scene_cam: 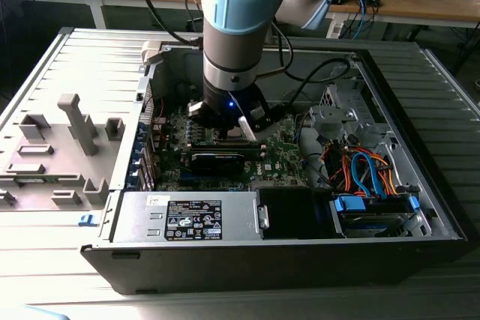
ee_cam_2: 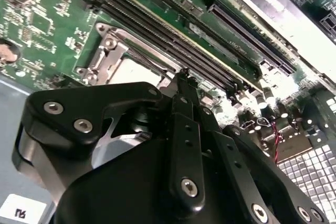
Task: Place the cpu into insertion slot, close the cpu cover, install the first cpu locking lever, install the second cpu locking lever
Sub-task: 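Install the second cpu locking lever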
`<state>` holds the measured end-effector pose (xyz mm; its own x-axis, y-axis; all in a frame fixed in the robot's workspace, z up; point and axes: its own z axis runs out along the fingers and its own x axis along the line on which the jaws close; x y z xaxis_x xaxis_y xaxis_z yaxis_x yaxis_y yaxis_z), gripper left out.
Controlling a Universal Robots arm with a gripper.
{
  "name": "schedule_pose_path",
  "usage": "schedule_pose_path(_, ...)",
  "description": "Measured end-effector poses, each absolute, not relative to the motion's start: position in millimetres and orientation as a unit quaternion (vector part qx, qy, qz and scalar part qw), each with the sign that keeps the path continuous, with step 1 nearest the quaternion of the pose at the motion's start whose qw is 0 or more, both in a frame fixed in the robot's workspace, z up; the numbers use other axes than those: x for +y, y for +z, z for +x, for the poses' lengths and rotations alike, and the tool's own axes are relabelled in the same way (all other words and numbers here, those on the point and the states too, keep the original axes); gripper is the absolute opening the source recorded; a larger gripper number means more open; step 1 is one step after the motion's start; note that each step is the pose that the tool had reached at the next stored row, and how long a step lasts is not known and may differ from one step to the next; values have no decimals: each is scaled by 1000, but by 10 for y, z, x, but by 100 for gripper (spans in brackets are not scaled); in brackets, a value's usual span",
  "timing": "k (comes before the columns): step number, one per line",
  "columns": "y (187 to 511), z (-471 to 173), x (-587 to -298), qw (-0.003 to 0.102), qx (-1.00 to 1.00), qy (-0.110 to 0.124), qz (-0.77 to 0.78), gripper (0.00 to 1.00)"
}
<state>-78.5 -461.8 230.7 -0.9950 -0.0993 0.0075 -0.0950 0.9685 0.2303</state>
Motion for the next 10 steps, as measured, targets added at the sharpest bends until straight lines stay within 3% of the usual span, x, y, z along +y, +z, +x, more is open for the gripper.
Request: schedule_pose_path(10, 2105, -889, -4616, 11, -991, -115, 66, 11)
